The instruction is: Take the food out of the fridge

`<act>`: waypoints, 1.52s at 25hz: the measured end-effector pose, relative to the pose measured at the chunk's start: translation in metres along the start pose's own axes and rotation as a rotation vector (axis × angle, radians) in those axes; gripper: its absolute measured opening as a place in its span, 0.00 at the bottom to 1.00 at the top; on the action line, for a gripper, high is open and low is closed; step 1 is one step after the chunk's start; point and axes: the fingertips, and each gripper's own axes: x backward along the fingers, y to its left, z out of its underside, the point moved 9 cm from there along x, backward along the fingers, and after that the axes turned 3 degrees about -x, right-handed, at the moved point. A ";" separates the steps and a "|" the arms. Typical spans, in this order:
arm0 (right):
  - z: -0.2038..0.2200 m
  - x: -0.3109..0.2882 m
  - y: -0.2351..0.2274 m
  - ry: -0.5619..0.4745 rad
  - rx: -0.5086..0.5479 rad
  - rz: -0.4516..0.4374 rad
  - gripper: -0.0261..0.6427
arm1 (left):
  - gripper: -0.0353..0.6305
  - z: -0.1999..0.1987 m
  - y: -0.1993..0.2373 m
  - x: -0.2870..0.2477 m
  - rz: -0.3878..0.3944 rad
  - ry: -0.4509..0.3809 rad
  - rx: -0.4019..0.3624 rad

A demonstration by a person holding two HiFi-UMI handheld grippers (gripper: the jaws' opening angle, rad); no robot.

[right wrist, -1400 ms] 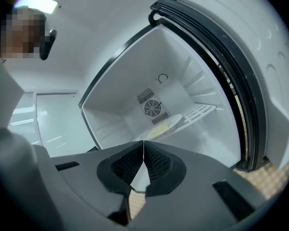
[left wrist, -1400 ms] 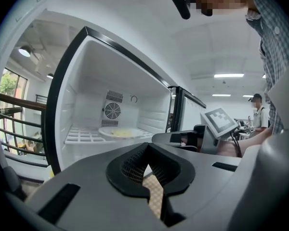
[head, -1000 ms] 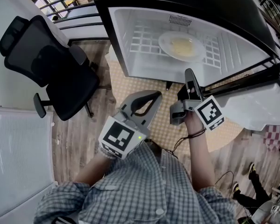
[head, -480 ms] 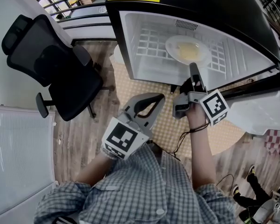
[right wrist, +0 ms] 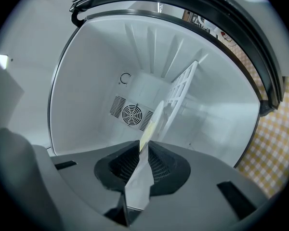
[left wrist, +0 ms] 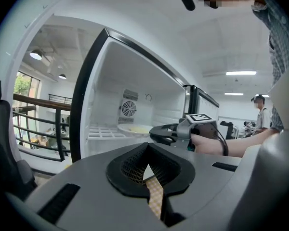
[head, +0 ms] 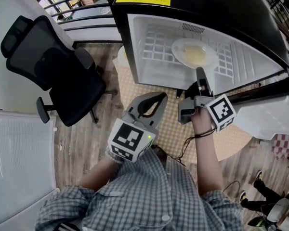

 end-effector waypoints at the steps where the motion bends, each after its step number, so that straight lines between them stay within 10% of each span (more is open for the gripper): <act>1: 0.001 0.001 0.000 0.004 0.001 0.001 0.11 | 0.06 0.001 0.003 -0.002 -0.014 0.001 0.033; 9: 0.004 0.007 0.002 0.027 0.007 -0.014 0.11 | 0.06 0.004 0.029 -0.035 0.045 -0.037 0.488; 22: 0.006 0.023 0.005 0.045 0.006 -0.026 0.11 | 0.16 0.012 0.037 -0.087 0.141 -0.112 0.937; 38: 0.009 0.038 0.002 0.071 0.032 -0.037 0.11 | 0.18 0.021 0.046 -0.104 0.152 -0.153 1.125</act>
